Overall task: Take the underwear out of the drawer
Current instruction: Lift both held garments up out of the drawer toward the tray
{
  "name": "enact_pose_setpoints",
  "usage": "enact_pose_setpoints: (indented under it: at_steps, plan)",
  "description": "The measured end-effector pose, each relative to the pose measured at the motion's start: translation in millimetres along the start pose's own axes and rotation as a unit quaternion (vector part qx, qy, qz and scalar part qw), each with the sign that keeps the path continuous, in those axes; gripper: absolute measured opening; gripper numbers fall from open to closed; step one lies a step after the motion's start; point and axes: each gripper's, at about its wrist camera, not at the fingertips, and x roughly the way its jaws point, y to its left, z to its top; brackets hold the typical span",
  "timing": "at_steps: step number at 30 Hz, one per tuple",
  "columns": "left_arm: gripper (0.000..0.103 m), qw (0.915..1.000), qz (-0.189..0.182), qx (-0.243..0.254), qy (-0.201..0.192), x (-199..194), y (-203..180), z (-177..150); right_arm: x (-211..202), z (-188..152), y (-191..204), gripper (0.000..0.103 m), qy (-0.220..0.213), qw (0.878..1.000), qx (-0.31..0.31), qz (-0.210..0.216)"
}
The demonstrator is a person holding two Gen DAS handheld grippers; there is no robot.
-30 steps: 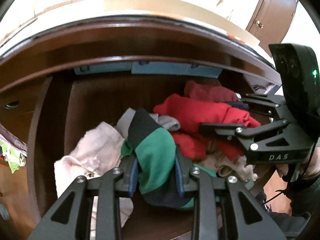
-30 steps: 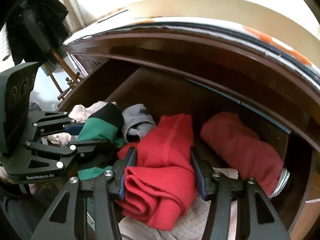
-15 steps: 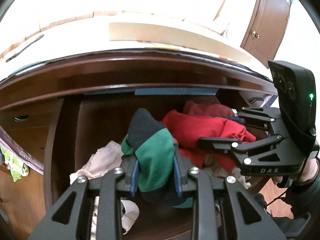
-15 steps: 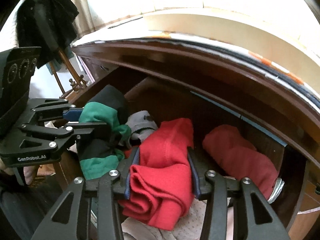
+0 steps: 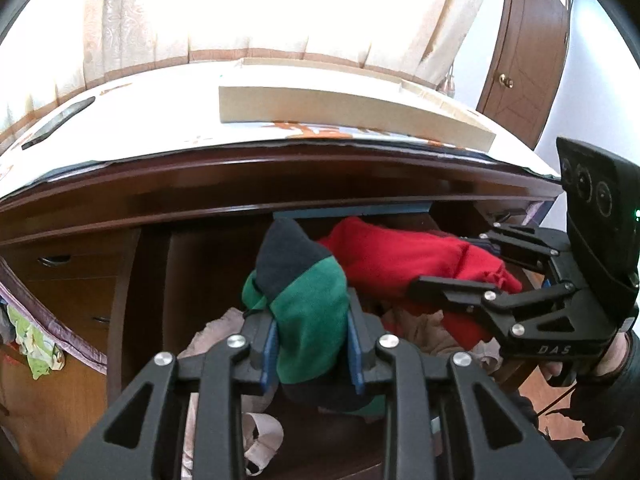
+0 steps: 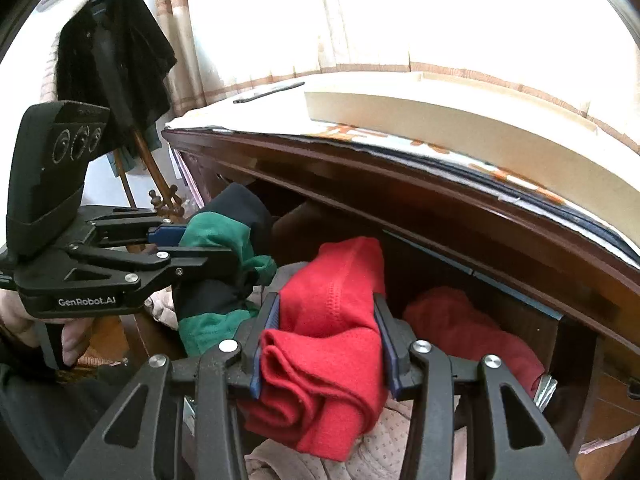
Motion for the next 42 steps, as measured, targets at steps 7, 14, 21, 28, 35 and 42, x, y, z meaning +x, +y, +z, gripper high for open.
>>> enact_pose_setpoints:
  at_steps: [7, 14, 21, 28, 35, 42]
  plan:
    - [0.027, 0.9998, 0.006, 0.001, -0.02, -7, 0, 2, -11, 0, 8, 0.046, -0.038, 0.999, -0.015, 0.004]
    - [0.027, 0.9992, 0.012, 0.001, -0.039, -14, -1, 4, -21, -3, 15, 0.046, -0.077, 0.996, -0.035, 0.006]
    - [0.027, 0.9984, 0.018, 0.007, -0.053, -19, -4, 6, -29, -8, 19, 0.046, -0.106, 0.993, -0.054, 0.006]
    - [0.027, 0.9971, 0.026, 0.015, -0.07, -26, -6, 8, -36, -12, 20, 0.046, -0.124, 0.99, -0.06, 0.001]
    - [0.027, 0.9961, 0.028, 0.014, -0.083, -32, -7, 9, -46, -19, 26, 0.046, -0.149, 0.986, -0.073, -0.002]
    - [0.027, 0.9943, 0.029, 0.014, -0.101, -38, -7, 11, -54, -22, 28, 0.046, -0.172, 0.982, -0.079, -0.006]
